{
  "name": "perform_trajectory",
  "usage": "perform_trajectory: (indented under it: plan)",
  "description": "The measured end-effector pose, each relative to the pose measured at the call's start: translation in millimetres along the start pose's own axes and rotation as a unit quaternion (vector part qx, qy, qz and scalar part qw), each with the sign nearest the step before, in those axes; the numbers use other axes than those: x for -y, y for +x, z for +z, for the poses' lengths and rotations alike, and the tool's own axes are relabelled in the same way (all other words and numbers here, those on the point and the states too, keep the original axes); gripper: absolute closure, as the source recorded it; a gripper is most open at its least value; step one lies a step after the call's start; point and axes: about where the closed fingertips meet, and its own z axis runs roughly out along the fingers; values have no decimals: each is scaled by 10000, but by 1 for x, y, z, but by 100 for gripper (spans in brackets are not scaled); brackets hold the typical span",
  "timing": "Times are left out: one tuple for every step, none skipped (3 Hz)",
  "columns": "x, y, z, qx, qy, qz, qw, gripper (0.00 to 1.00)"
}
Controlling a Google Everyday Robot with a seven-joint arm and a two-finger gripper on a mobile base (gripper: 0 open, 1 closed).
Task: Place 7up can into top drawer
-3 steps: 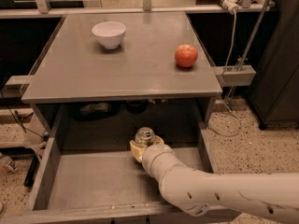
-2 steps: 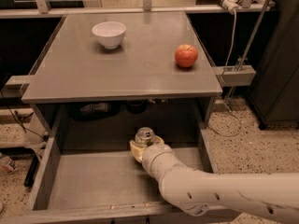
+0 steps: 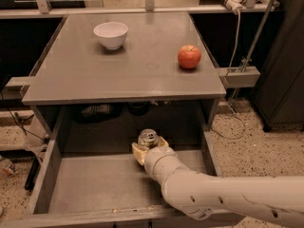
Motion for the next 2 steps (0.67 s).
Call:
perform_trajectory:
  plan:
    - [0,0,0,0,0,0,10000,0]
    - [0,0,0,0,0,0,10000,0]
